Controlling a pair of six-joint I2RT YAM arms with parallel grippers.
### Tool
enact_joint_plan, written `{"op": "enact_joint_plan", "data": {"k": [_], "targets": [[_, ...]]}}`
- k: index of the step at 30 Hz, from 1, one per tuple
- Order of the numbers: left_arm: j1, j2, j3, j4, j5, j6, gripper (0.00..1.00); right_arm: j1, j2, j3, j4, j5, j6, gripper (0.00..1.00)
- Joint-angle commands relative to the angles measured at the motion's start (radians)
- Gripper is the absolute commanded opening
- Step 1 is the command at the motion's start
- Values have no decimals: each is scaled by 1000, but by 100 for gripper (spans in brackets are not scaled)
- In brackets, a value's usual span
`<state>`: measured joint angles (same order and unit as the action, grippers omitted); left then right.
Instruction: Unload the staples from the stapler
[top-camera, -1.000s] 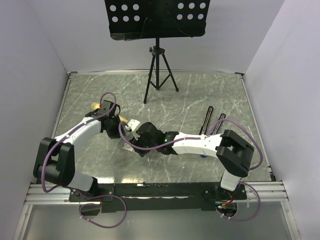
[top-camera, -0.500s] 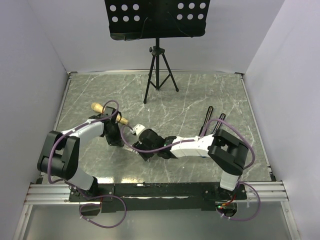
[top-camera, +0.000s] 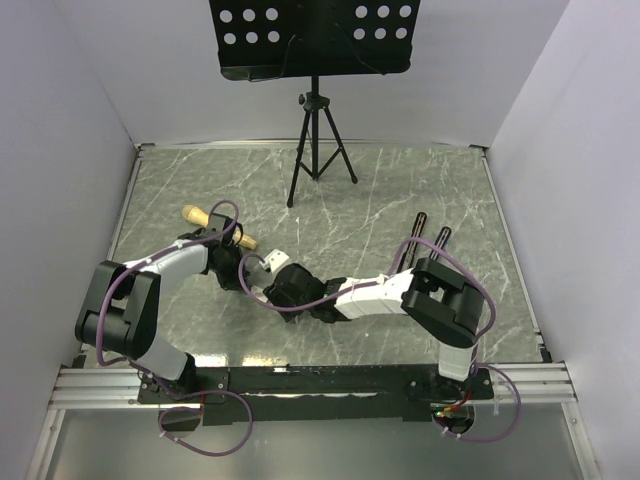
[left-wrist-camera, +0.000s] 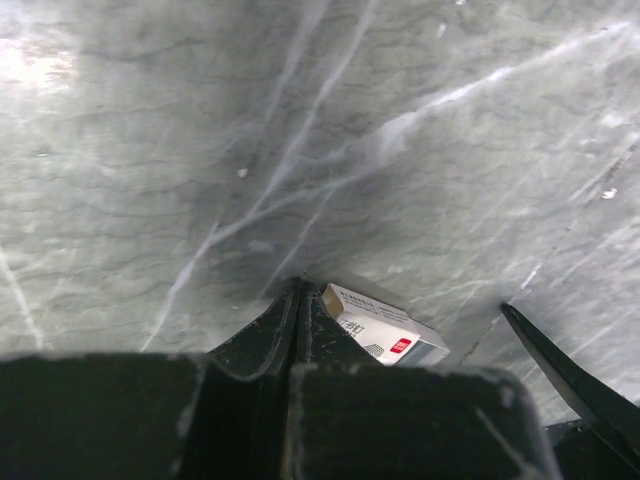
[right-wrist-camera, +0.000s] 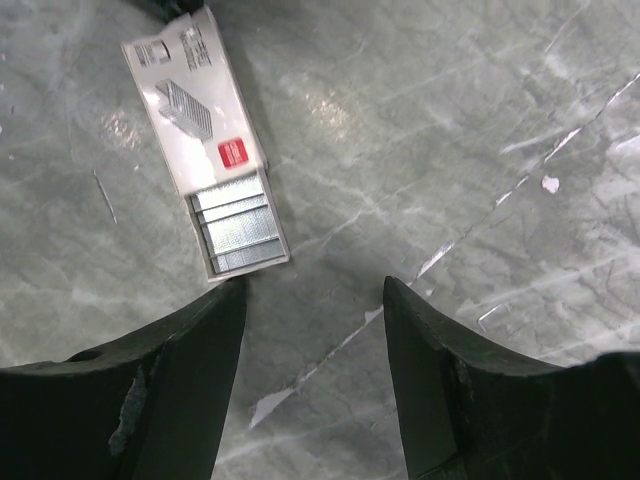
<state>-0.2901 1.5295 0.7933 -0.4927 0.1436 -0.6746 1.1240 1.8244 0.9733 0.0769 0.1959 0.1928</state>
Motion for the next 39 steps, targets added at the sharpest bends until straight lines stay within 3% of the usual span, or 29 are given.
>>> {"op": "enact_joint_plan", "data": {"k": [1,15,24,30,34,39], "targets": [[-3,26,-29,32,43,-13,2,5,33,-8,83,19,-10,64],[-38,3,-98,78,67,-69,2,-24,52,-4,130,74,5,65],[-53,-29,-134,112,82,-120,4,-104,-50,-85,95,100,22,66],[-80,-137,-175,149,168,-233,8,-155,-112,-108,38,83,60,66],[-83,-216,-189,103,123,-247,11,-155,-192,-79,-72,62,123,66],[-67,-256,-39,-24,-60,-192,18,-113,-218,-4,-221,5,276,68]]}}
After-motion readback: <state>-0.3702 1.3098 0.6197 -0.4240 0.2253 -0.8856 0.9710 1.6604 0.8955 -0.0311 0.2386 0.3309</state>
